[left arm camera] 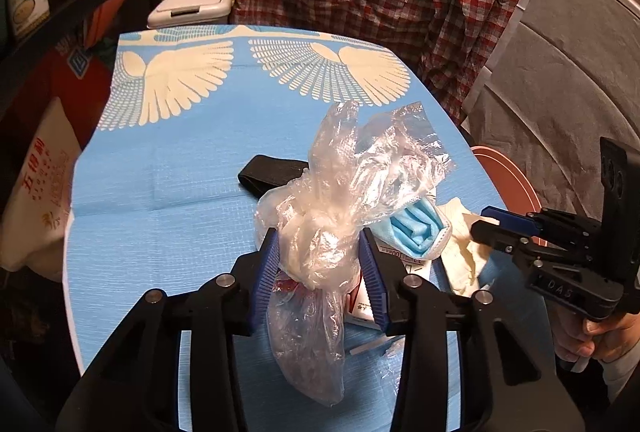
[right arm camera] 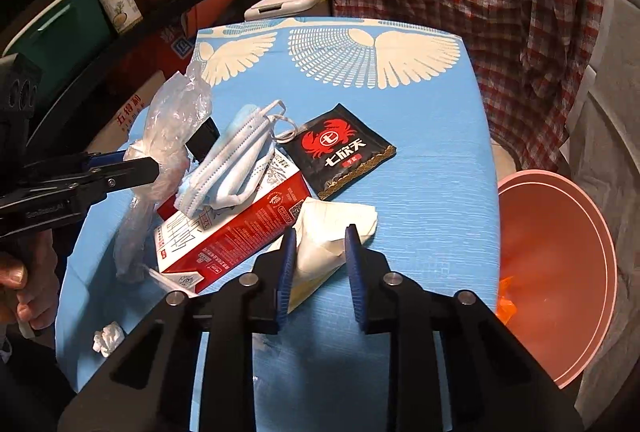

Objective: Collect trash
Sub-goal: 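Grasp the clear plastic bag with the left tool while the right tool grasps the tissue, then move the tissue with the right tool over the pink bucket and release it, then lower the clear plastic bag with the left tool into the pink bucket and release, then reach both tools back to the table toward the red box and blue mask, then grasp the black strap with the left tool while the right tool grasps the blue face mask, then carry the blue mask with the right tool over the pink bucket and release it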

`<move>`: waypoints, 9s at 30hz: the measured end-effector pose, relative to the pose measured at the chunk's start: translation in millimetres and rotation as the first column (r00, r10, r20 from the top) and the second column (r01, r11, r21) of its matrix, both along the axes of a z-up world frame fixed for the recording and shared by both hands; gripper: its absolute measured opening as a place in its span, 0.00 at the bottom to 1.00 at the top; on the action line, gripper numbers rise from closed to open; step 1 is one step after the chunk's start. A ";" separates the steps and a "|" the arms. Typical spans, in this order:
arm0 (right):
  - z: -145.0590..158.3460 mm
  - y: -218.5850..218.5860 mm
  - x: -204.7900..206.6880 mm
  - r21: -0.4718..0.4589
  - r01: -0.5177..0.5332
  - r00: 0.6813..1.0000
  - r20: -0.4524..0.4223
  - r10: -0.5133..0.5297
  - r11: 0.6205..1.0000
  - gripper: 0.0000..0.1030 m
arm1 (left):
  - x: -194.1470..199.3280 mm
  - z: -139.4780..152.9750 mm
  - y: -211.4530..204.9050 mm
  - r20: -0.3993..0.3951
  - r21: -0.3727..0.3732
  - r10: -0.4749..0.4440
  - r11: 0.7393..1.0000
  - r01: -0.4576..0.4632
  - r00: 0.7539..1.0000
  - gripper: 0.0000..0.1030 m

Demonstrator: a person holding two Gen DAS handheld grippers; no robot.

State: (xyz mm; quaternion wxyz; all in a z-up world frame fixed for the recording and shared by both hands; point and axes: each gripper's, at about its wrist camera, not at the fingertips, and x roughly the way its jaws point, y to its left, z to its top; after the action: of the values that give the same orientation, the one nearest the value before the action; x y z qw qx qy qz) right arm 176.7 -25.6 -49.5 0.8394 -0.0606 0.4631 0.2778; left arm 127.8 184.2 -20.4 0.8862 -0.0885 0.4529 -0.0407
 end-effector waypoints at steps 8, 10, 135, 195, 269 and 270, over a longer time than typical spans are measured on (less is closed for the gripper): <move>22.9 -18.4 -11.7 0.048 0.019 0.998 0.058 -0.022 0.999 0.18 | -11.6 21.5 5.4 0.057 0.008 0.040 0.999 -0.041 0.998 0.38; 28.2 -23.6 -14.2 0.061 0.026 0.997 0.072 -0.030 0.998 0.18 | -14.5 26.2 5.4 0.070 0.011 0.050 0.999 -0.050 0.996 0.38; 86.0 -213.9 18.5 0.087 0.476 0.812 0.338 -0.476 0.875 0.27 | 60.7 26.4 -249.2 0.153 -0.075 -0.179 0.979 0.192 0.972 0.41; 57.9 22.8 -38.8 0.110 -0.051 0.957 0.289 0.017 0.993 0.19 | -16.3 58.1 44.4 0.222 -0.032 0.176 0.984 -0.173 0.959 0.22; 86.7 -31.0 -26.2 0.085 0.112 0.923 0.360 -0.136 0.990 0.06 | -10.5 70.5 -31.3 0.238 -0.031 0.192 0.981 -0.190 0.952 0.10; 87.0 -32.9 -26.3 0.085 0.117 0.922 0.361 -0.140 0.989 0.06 | -10.7 71.0 -32.3 0.239 -0.033 0.192 0.981 -0.189 0.952 0.10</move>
State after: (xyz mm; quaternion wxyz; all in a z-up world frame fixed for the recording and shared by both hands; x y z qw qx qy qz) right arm 150.4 -58.6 37.5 0.9289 -0.0550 0.2927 0.2200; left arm 117.1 151.9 50.6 0.9339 -0.1304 0.3313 0.0323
